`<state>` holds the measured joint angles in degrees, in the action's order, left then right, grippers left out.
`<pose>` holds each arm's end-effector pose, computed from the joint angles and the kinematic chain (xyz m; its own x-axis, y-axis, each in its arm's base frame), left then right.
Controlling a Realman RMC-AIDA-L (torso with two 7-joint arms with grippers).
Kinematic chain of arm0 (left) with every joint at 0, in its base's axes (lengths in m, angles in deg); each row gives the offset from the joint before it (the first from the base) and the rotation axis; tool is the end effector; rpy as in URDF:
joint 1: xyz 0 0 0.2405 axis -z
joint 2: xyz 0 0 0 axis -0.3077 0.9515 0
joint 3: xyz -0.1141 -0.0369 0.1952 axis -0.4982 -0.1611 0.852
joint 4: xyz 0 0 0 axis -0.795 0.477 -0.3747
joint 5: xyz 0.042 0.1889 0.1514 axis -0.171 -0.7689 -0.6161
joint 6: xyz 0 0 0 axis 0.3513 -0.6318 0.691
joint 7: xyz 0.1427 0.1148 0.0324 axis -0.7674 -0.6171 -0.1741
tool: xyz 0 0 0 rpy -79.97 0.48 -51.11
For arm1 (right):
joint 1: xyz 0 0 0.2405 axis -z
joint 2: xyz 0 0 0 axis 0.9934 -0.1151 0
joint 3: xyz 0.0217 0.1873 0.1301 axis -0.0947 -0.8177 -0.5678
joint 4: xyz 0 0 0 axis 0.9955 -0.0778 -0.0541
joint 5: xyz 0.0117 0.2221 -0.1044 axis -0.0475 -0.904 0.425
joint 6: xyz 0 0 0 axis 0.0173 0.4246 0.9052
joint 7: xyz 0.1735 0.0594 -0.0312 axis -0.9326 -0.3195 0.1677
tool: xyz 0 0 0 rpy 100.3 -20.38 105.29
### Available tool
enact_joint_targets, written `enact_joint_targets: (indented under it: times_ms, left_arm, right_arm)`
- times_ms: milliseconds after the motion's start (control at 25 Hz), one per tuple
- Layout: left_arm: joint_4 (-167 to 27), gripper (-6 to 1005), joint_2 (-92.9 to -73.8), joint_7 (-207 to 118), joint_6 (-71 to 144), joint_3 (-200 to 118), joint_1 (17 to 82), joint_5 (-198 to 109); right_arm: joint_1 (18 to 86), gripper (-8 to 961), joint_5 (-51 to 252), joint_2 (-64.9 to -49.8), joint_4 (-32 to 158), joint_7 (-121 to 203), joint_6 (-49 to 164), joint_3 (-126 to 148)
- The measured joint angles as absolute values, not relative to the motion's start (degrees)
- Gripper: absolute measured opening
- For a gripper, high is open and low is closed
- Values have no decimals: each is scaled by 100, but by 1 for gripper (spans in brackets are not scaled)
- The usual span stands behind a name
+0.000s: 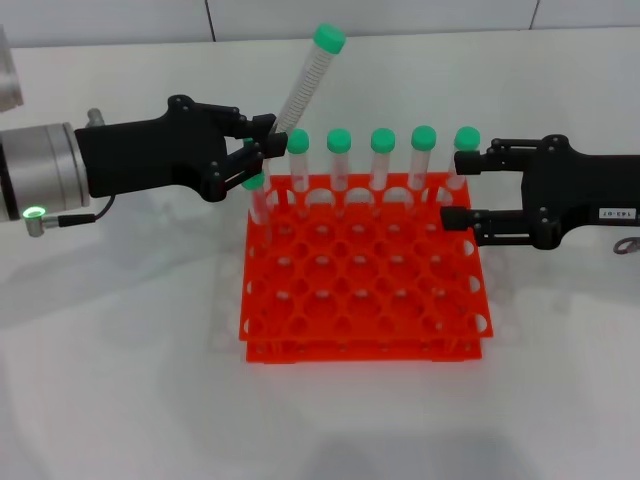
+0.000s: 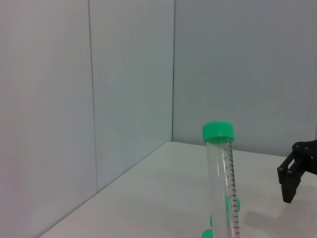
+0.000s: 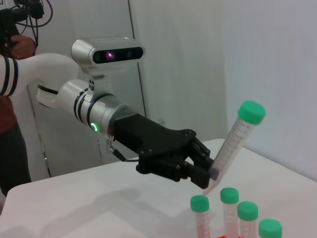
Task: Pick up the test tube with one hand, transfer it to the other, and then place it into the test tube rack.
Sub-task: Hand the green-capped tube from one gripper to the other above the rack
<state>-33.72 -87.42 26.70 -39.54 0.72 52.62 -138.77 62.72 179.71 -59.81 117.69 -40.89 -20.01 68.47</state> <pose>-0.1994 0.3954 -0.0257 0.8467 0.1170 0.5191 0.2806 -0.9271 -0.2486 0.1918 0.3625 0.0111 0.8532 -0.1467 -0.5005 -0.2801 -0.9384 -0.2025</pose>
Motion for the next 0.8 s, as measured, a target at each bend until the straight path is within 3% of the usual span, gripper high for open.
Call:
enact_joint_targets:
  times_ms: [800]
  left_arm:
    - [-3470,180,-8735,2582,-3695,390,5586,-13884]
  right_arm:
    - [6201,692,17962,-5982,11774,-4097,-2008,6833]
